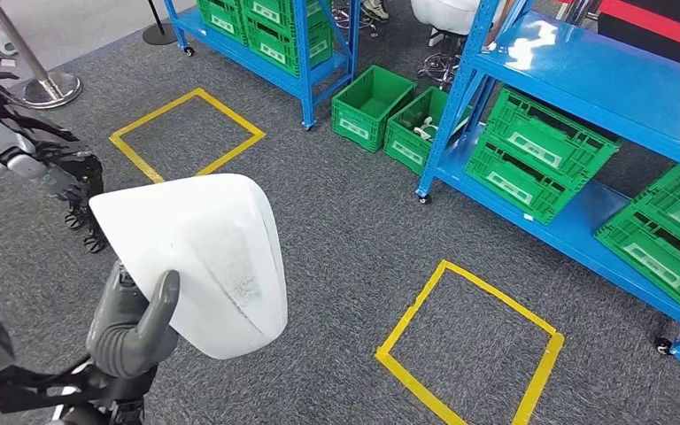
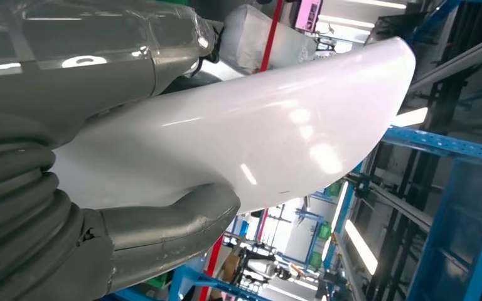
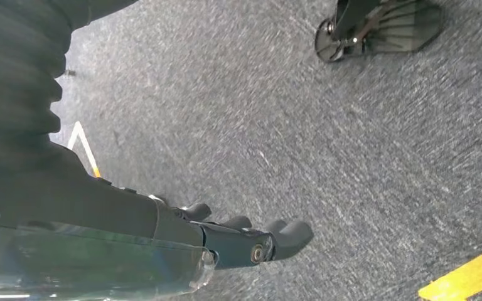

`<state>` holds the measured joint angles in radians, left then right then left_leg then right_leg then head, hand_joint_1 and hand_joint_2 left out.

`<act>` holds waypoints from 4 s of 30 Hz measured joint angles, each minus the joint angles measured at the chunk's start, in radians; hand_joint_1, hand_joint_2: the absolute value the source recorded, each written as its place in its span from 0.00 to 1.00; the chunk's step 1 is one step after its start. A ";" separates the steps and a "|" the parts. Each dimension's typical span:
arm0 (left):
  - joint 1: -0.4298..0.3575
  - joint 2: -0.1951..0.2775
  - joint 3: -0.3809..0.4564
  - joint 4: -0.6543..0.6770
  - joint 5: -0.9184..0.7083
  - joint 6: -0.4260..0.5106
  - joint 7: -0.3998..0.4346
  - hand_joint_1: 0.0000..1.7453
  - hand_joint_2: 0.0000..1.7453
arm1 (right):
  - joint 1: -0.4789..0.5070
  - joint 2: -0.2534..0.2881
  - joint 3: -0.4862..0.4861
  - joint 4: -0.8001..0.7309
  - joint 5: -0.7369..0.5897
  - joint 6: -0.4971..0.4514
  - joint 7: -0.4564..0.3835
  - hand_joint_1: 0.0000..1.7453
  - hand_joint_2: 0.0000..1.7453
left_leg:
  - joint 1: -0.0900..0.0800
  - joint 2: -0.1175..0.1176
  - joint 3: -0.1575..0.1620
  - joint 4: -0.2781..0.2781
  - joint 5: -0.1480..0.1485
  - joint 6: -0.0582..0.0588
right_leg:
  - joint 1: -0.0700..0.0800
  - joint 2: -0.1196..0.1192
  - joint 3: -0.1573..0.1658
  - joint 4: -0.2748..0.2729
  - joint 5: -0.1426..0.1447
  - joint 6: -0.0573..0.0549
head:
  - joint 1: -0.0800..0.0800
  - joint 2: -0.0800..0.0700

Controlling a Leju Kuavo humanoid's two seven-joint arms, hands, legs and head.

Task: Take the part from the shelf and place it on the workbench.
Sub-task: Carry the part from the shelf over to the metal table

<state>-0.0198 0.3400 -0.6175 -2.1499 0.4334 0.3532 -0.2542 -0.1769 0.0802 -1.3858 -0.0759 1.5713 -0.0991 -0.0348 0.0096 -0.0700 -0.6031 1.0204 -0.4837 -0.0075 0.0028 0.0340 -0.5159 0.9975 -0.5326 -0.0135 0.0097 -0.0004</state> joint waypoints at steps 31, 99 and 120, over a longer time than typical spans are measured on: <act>-0.044 0.010 0.026 -0.018 0.047 0.006 0.113 1.00 1.00 | -0.018 -0.004 0.021 0.000 -0.007 -0.016 0.040 0.00 1.00 | -0.003 0.000 -0.001 0.004 -0.005 -0.003 | 0.002 -0.008 -0.011 0.004 0.006 -0.007 | 0.000 0.000; -0.047 0.031 0.057 0.021 0.090 -0.063 0.032 1.00 1.00 | 0.001 0.025 0.051 0.005 0.000 -0.020 0.000 0.00 1.00 | 0.006 0.071 -0.119 0.261 -0.130 -0.039 | 0.003 -0.050 -0.008 -0.018 0.028 -0.021 | -0.006 0.000; -0.017 0.000 0.037 0.018 -0.005 -0.015 0.017 1.00 1.00 | 0.001 0.003 0.052 0.003 -0.001 0.016 0.021 0.00 1.00 | -0.008 0.012 0.010 0.003 -0.006 0.015 | 0.007 -0.001 -0.021 0.030 0.010 -0.005 | 0.002 0.000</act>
<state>-0.0368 0.3395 -0.5801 -2.1315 0.4279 0.3385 -0.2370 -0.1759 0.0829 -1.3342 -0.0728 1.5706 -0.0830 -0.0138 0.0012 -0.0578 -0.5928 1.0238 -0.4894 0.0077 0.0097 0.0330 -0.5367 1.0272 -0.5227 -0.0186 0.0121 -0.0004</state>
